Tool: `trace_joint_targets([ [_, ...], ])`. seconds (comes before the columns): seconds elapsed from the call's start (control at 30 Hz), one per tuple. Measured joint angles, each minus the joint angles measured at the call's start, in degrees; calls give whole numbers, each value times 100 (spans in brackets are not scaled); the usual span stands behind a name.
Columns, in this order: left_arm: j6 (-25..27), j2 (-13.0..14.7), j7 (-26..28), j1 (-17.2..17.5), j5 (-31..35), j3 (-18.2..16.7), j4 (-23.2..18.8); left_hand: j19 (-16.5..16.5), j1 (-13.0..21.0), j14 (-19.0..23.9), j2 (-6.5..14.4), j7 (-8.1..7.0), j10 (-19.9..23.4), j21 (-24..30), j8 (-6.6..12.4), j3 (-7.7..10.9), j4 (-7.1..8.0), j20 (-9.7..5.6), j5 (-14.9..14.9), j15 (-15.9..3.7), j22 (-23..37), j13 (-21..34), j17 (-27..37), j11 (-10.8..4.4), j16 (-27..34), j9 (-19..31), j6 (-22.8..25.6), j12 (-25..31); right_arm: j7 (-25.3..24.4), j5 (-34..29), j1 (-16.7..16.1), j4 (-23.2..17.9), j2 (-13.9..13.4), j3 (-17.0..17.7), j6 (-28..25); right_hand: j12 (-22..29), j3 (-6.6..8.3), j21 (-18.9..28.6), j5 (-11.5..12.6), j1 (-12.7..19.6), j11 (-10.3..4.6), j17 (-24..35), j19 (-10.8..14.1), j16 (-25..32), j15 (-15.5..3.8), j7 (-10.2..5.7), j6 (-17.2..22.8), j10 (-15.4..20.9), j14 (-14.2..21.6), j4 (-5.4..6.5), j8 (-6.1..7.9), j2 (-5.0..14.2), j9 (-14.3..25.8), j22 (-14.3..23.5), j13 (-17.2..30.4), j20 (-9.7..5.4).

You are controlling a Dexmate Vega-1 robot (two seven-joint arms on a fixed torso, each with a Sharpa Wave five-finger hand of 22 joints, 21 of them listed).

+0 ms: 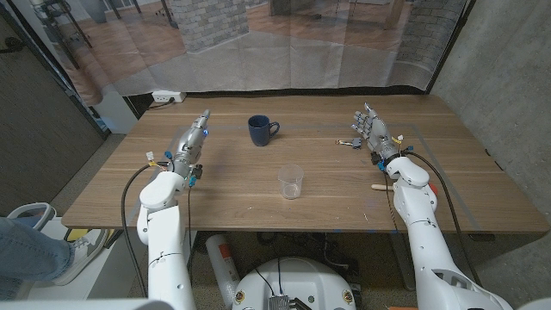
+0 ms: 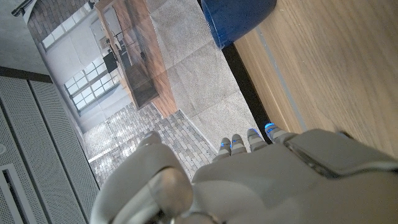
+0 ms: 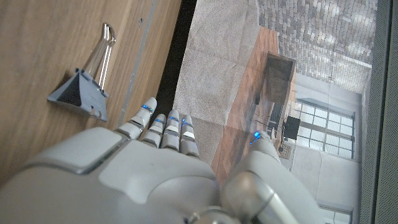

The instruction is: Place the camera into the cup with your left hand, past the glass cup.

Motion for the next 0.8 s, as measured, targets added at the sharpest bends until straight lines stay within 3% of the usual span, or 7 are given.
trace_joint_targets([
  [0.8,149,-34,254,262,459,36,-537,0,44,21,0,-32,62,0,0,-25,-24,0,0,-21,0,0,0,-62,0,0,33,0,-30,-73,9,81,11,9,-19,0,-25,-53,0,0,0,0,63,0,-31,0,0,0,30,-25,0,0,0,0,0,-1],
])
